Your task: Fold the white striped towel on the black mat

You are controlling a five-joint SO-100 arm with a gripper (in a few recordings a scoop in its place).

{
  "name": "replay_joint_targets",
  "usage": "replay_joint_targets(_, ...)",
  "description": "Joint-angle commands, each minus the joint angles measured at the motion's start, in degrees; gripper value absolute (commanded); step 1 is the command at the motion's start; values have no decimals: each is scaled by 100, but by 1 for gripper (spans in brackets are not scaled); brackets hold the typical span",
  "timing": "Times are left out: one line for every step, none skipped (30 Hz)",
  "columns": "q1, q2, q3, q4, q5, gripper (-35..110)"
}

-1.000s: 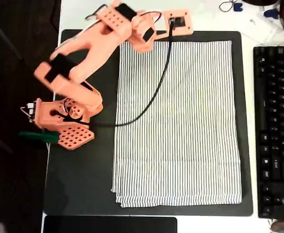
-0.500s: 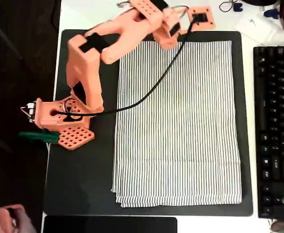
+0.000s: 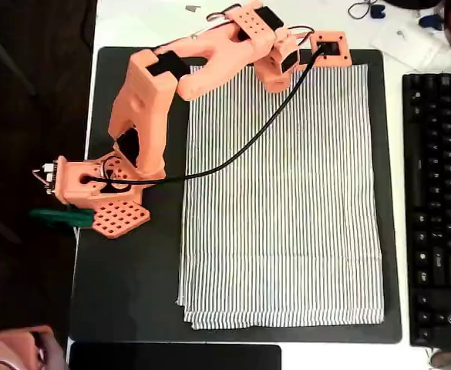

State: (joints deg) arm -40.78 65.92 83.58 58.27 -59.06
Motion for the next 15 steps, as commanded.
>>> replay_joint_targets(149, -79, -202, -62, -44, 19)
replay_joint_targets(185, -149, -202, -70, -70, 17)
replay_joint_targets(211, -202, -202, -70, -97, 14)
replay_joint_targets(229, -246, -202, -53, -132, 11)
replay_joint_targets(246, -264, -193, -53, -149, 7)
replay_joint_targets(272, -272, -176, -26, -185, 4)
replay_joint_targets(299, -264, -176, 35, -211, 2)
replay_joint_targets(343, -211, -176, 105, -211, 0)
replay_joint_targets(387, -149, -167, 158, -211, 0)
replay_joint_targets(439, -88, -132, 158, -202, 0)
replay_joint_targets(492, -35, -105, 202, -185, 0)
replay_joint_targets(536, 62, -53, 264, -185, 0)
replay_joint_targets(580, 158, 9, 308, -185, 0)
replay_joint_targets(633, 272, 44, 404, -185, 0)
replay_joint_targets(677, 413, 62, 545, -176, 0)
